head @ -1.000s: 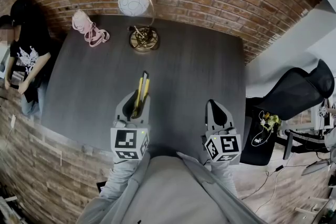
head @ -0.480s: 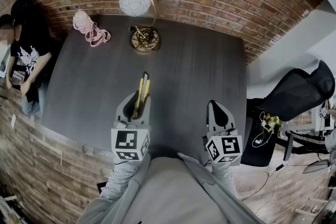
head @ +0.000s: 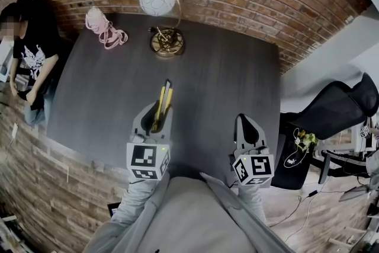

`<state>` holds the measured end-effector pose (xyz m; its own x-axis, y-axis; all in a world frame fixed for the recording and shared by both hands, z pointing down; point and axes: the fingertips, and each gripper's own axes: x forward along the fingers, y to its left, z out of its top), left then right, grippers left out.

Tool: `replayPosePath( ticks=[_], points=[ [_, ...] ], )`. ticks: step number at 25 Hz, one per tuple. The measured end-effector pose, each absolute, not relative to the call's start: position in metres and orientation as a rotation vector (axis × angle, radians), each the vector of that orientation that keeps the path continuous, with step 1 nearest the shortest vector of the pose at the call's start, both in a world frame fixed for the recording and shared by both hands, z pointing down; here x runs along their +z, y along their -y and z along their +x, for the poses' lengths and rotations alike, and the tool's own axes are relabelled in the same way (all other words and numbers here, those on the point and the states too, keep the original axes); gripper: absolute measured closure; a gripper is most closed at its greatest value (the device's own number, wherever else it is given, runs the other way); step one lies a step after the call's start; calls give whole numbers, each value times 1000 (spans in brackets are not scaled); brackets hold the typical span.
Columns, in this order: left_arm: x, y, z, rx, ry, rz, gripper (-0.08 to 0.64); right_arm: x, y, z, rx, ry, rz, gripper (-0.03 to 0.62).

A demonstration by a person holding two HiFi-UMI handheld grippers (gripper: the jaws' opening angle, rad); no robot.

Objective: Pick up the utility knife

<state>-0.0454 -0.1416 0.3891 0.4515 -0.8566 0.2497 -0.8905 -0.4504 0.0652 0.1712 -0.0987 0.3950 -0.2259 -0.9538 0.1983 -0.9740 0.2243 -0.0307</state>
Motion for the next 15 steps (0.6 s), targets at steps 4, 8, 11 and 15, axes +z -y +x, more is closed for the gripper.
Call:
replayPosePath(
  ticks=[4,8,11,15],
  points=[
    [390,141,-45,267,1528,2512,428,396,98,172,227,2344,1866,574],
    [392,141,-46,274,1525,2507,428,397,98,171,229,2344,1862,574],
    [394,141,-46,282,1523,2505,428,397,98,170,233,2347,1861,574],
    [398,141,-48,329,1500,2527,428,401,96,166,261,2350,1899,574]
  ],
)
